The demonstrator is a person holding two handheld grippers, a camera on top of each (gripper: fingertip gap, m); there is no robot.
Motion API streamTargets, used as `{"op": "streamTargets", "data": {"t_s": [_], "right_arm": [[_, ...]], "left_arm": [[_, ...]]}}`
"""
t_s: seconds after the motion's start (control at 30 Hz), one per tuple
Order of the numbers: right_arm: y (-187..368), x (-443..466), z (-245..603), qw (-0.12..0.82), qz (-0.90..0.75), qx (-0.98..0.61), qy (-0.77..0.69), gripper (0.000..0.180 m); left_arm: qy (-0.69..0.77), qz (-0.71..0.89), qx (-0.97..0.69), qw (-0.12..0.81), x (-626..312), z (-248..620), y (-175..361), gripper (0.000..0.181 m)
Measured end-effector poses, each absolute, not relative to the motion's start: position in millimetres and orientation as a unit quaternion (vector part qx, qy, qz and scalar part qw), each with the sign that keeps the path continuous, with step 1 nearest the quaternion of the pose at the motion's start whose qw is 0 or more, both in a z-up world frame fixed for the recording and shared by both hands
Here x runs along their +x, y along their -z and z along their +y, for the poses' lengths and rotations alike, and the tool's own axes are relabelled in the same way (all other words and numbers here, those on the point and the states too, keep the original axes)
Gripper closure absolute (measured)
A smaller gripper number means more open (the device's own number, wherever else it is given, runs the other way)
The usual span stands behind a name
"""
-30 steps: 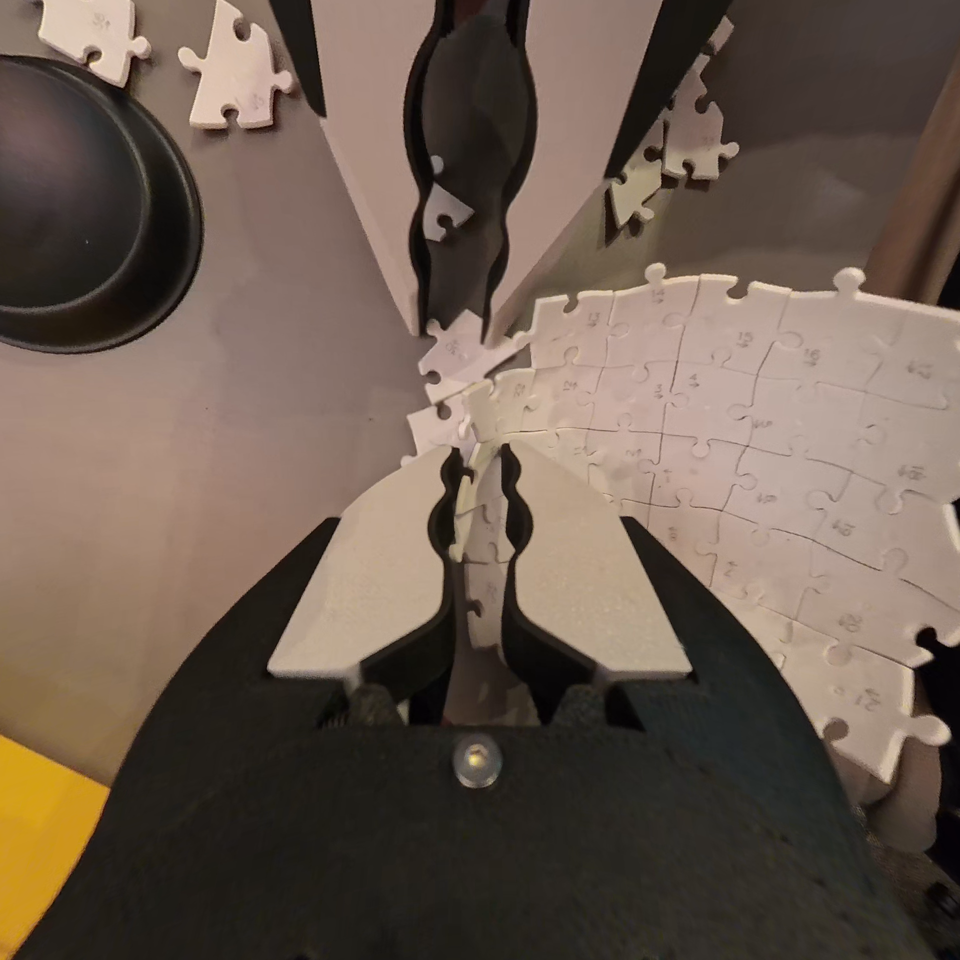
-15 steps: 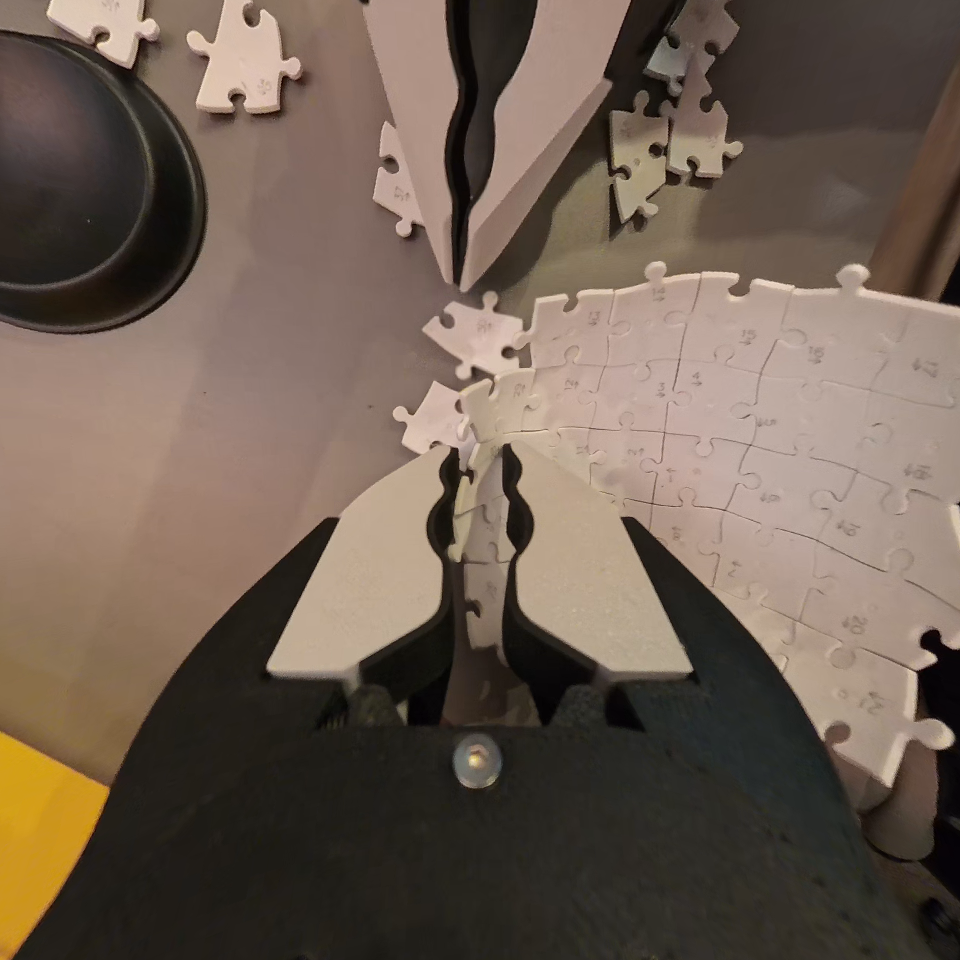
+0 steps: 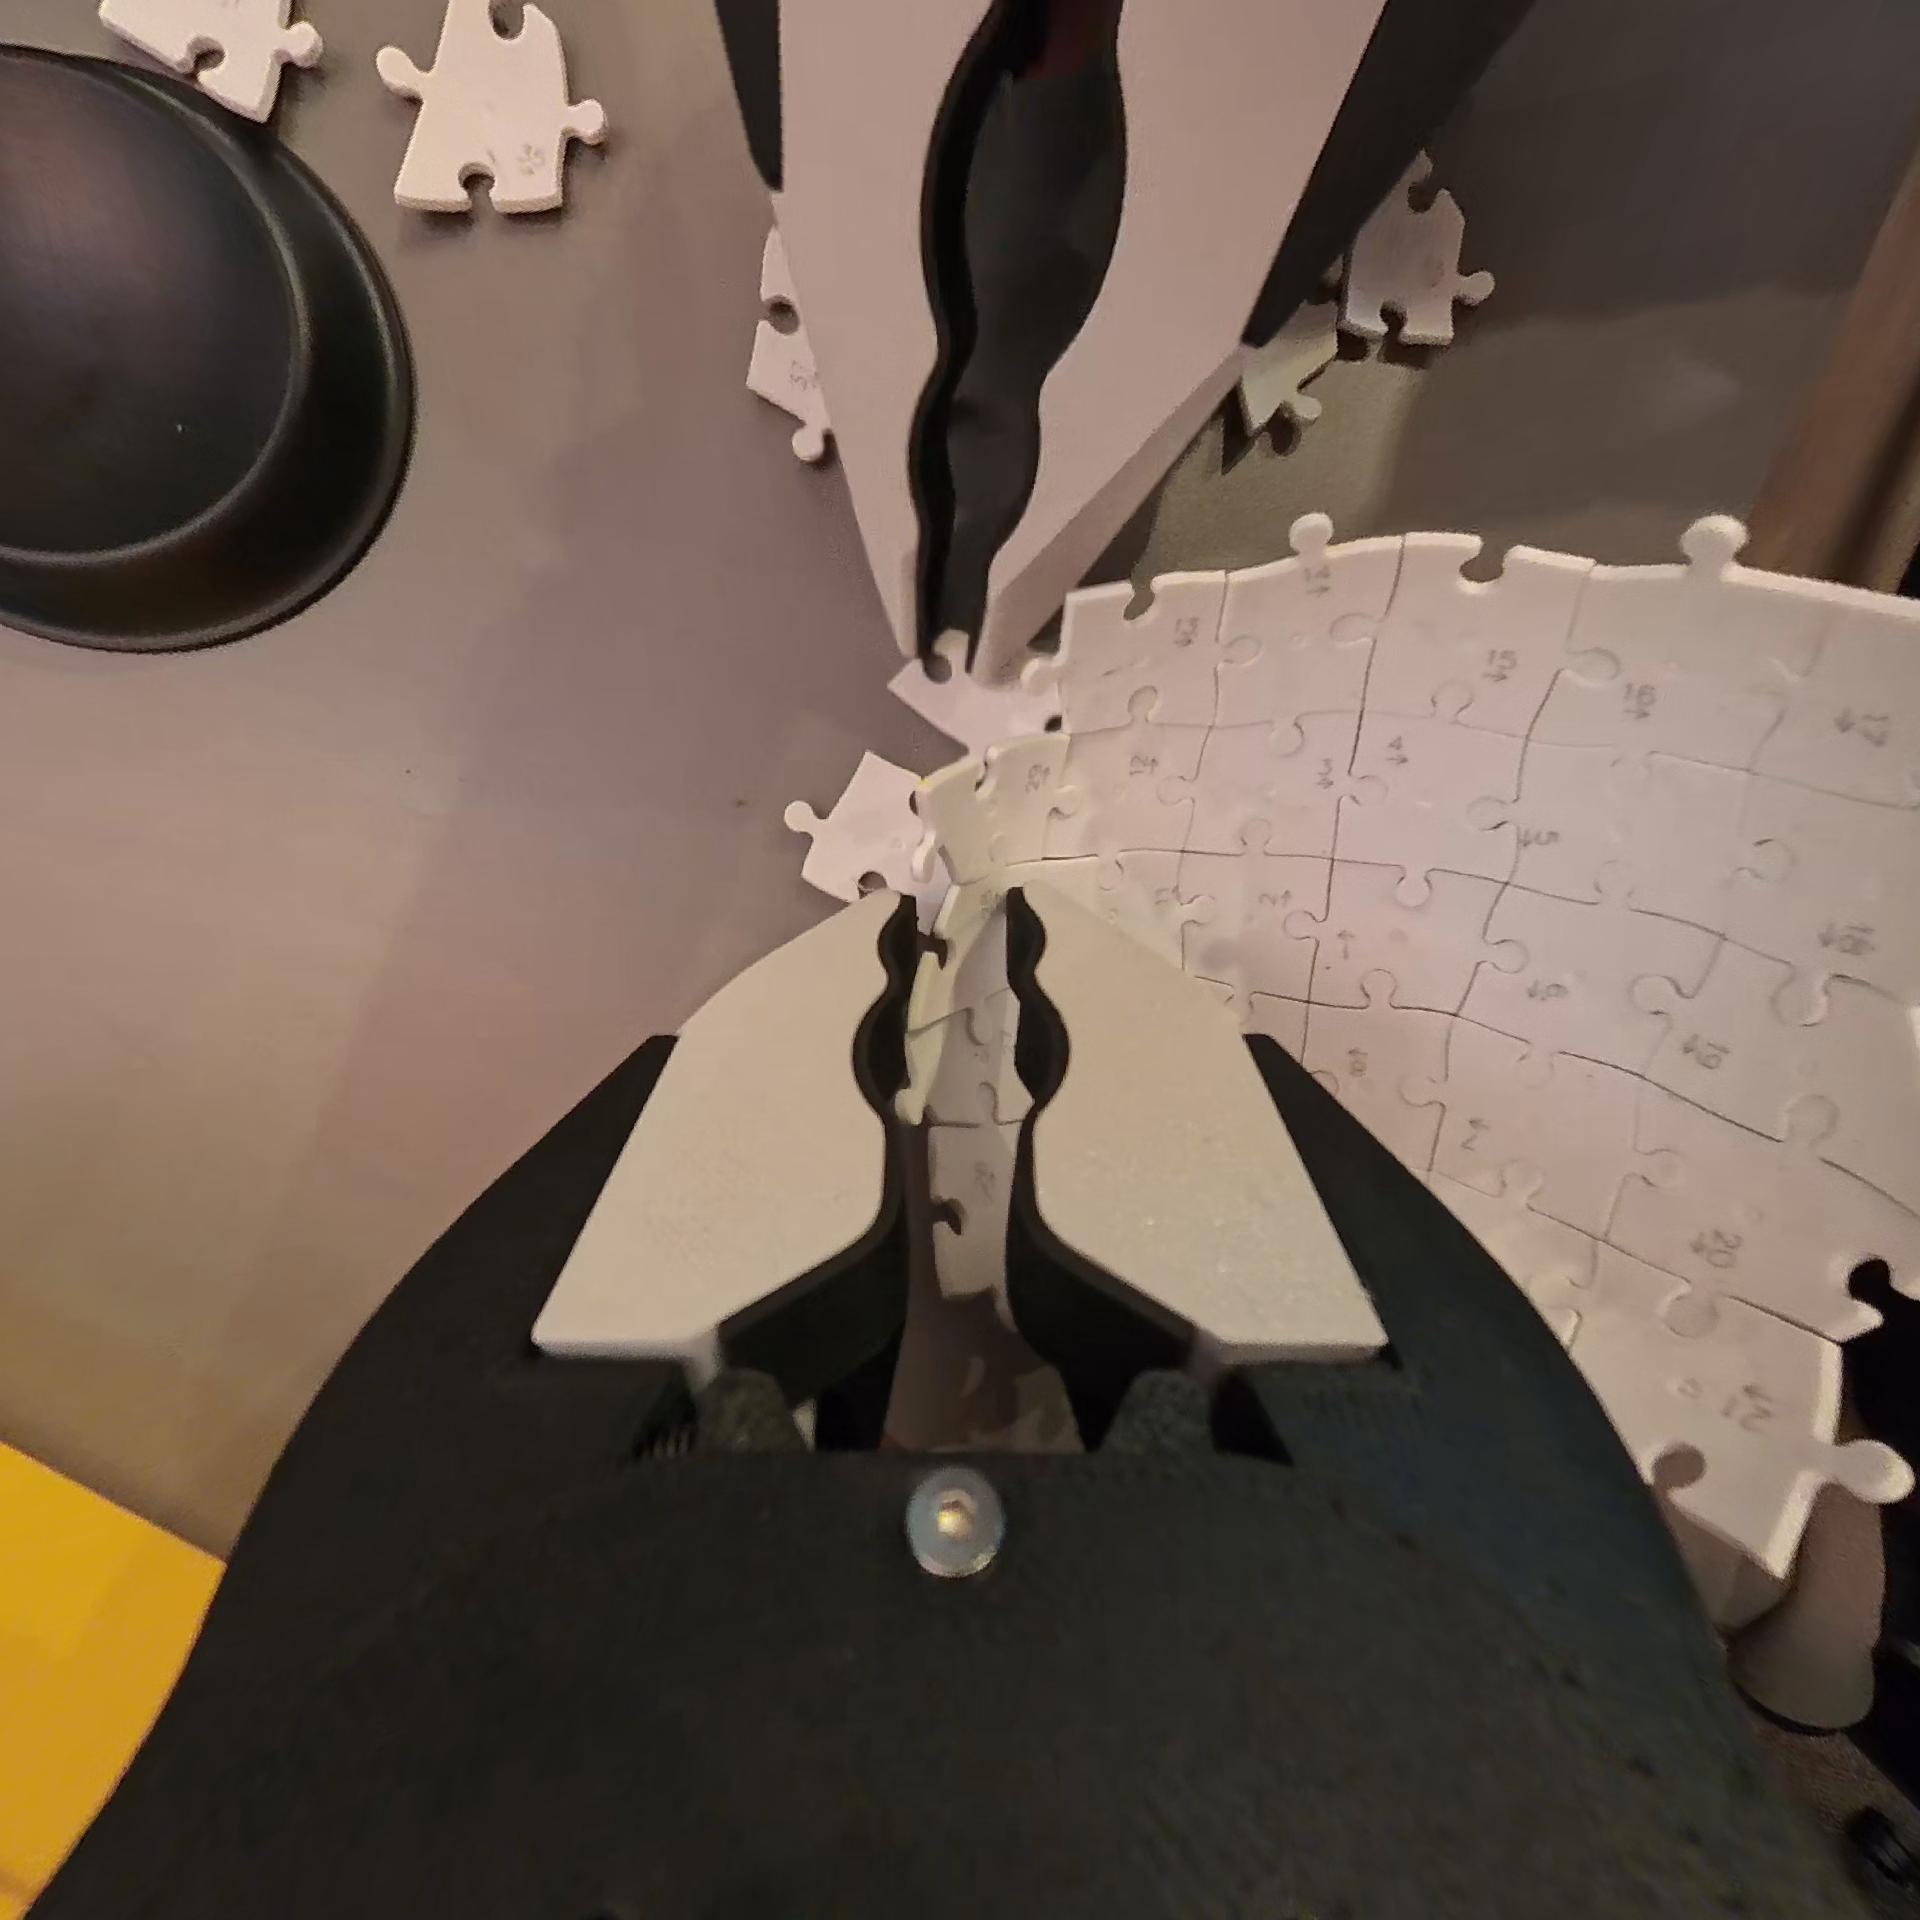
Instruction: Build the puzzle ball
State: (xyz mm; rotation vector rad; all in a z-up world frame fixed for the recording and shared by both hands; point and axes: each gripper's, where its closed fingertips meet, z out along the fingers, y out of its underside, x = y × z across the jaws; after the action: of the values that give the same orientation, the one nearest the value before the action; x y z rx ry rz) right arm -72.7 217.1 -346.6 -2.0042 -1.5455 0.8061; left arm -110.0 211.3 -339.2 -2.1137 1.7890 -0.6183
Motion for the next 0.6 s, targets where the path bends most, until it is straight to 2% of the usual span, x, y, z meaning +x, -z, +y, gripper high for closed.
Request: {"op": "streamTargets", "data": {"t_s": [0.2, 0.47, 0.6], "right_arm": [[347.8, -71.7, 217.3, 0.237, -0.565, -0.734, -0.293, 0.180], [341.5, -68.8, 213.1, 0.239, -0.619, -0.693, -0.280, 0.146], [347.8, -74.6, 212.5, 0.224, -0.640, -0.682, -0.274, 0.142]], "left_arm": [[0.216, 0.622, -0.737, 0.152, -110.4, 211.4, 339.5, 0.165], [0.220, 0.624, -0.733, 0.155, -112.2, 209.3, 339.2, 0.165], [0.220, 0.624, -0.734, 0.154, -113.3, 208.5, 339.8, 0.165]]}}
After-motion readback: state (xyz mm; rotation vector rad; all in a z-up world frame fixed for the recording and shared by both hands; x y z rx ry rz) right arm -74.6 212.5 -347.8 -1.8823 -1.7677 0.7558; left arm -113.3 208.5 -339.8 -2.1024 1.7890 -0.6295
